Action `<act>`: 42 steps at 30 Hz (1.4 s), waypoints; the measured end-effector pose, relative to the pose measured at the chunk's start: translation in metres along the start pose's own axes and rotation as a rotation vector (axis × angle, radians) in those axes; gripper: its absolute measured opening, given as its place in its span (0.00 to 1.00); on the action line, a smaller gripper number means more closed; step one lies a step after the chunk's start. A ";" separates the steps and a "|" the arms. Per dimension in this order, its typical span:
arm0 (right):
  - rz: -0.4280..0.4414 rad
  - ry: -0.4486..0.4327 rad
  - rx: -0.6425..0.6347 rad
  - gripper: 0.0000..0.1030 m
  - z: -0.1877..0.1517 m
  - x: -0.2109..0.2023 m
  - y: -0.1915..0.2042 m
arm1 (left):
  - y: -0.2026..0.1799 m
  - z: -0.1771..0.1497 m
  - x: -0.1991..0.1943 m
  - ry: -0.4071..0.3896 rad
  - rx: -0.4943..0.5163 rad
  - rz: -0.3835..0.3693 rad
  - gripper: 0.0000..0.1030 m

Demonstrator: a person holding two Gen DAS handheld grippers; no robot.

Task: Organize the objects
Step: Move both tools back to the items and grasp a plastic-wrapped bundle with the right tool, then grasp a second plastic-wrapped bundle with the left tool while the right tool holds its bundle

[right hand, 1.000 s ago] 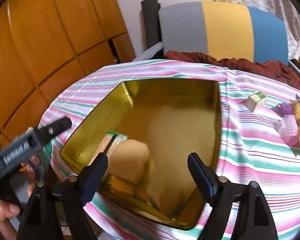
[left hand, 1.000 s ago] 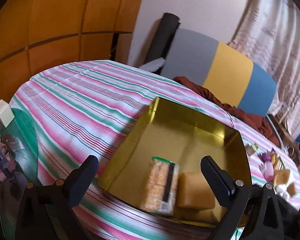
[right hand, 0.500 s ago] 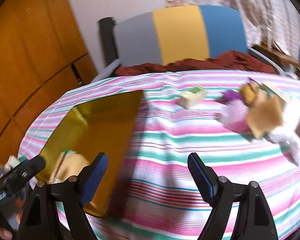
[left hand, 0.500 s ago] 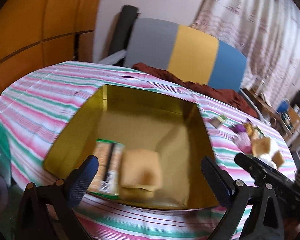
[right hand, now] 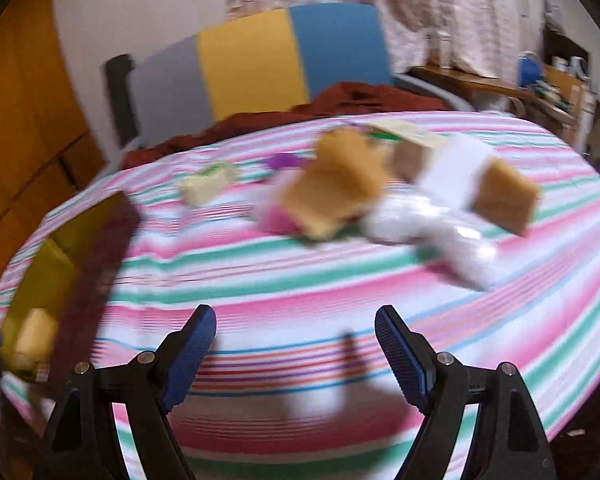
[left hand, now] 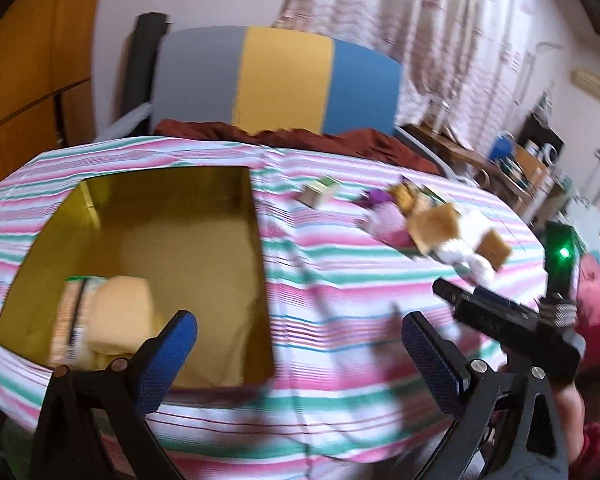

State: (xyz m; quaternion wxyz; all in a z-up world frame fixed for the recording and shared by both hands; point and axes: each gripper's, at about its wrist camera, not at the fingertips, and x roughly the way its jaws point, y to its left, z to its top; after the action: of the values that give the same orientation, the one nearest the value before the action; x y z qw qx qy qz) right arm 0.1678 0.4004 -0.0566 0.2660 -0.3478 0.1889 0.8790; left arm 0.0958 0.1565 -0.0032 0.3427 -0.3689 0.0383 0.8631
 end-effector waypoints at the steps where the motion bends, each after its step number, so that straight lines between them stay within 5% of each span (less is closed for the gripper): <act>1: -0.035 -0.011 0.016 0.80 0.002 0.001 -0.014 | -0.006 -0.002 0.001 0.006 0.013 -0.010 1.00; 6: -0.129 -0.048 0.086 0.80 0.021 0.005 -0.070 | -0.027 -0.009 0.011 0.046 0.047 -0.043 1.00; 10: -0.109 -0.029 0.078 0.80 0.035 0.022 -0.094 | -0.038 -0.012 0.016 0.072 0.052 -0.059 1.00; 16: -0.084 0.013 0.034 0.62 0.039 0.047 -0.101 | -0.050 -0.017 0.023 0.100 0.086 -0.060 1.00; 19: -0.110 0.016 0.011 0.40 0.035 0.054 -0.101 | -0.057 -0.017 0.028 0.110 0.101 -0.065 1.00; 32: -0.176 -0.133 0.270 0.39 0.014 0.027 -0.144 | -0.121 0.001 0.080 0.147 0.211 -0.215 1.00; 42: -0.182 -0.197 0.389 0.39 0.004 0.018 -0.161 | -0.188 0.023 0.149 0.133 0.395 -0.325 1.00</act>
State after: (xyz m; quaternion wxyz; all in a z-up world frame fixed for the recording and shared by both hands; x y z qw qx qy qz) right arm 0.2509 0.5351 -0.0903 0.4234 -0.2182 0.2958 0.8280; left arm 0.1244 0.3911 -0.0504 0.5388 -0.3522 0.1687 0.7465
